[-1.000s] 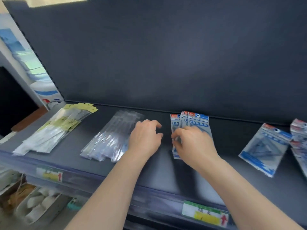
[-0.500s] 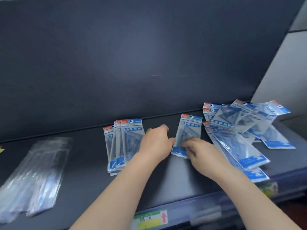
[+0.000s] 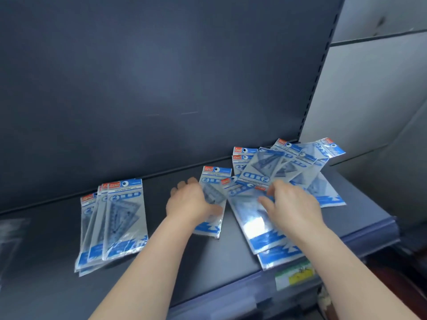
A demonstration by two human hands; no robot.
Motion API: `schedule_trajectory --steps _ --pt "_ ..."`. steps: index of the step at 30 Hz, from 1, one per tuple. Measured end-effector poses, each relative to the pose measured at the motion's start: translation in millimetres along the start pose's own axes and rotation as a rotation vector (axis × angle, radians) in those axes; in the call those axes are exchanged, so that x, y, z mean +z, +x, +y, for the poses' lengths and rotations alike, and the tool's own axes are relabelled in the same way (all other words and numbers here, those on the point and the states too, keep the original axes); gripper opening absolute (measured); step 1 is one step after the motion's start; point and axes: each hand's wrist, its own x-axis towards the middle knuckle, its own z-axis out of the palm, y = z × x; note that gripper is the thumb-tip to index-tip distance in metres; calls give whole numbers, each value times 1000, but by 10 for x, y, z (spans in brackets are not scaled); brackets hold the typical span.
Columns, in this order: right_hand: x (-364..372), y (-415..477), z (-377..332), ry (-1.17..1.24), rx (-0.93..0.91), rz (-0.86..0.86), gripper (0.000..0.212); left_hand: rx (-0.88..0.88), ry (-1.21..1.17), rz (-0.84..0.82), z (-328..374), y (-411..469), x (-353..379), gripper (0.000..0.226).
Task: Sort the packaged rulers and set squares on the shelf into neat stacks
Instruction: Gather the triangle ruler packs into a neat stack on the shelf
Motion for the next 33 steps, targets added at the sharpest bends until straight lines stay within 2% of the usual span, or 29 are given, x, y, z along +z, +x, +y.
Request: schedule_trajectory --steps 2,5,7,9,12,16,19,21,23,24,26,27,29,33 --pt "-10 115 41 -71 -76 88 26 2 34 32 33 -3 14 70" --pt "13 271 91 -101 -213 -34 49 -39 73 17 34 -7 51 65" --pt "21 316 54 -146 -286 -88 46 -93 21 6 13 -5 14 56" --pt "33 341 -6 -117 -387 -115 45 -154 -38 14 -3 -9 -38 37" --pt "21 410 -72 -23 -482 -117 58 -195 -110 48 -23 -26 -30 27" --pt "-17 455 -120 18 -430 -153 35 -237 -132 211 -34 -88 7 28" --pt "4 355 -202 -68 -421 -209 69 -261 -153 346 -11 -135 -37 33" --pt "36 371 -207 -11 -457 -121 62 -276 -271 337 -3 -145 -39 42" --pt "27 559 -122 12 -475 1 38 -285 -518 314 7 -174 -26 44" --pt "17 693 -50 -30 -492 13 40 -284 -663 292 25 -198 -17 41" --pt "11 894 72 -92 -501 -112 54 -281 -894 224 78 -238 16 34" --pt "22 949 104 -107 -499 -183 52 -272 -944 194 107 -244 38 31" --pt "42 991 103 -88 -503 -230 40 -248 -951 146 168 -226 96 32" --pt "18 1087 88 -174 -569 -226 63 -265 -787 106 270 -141 228 37"
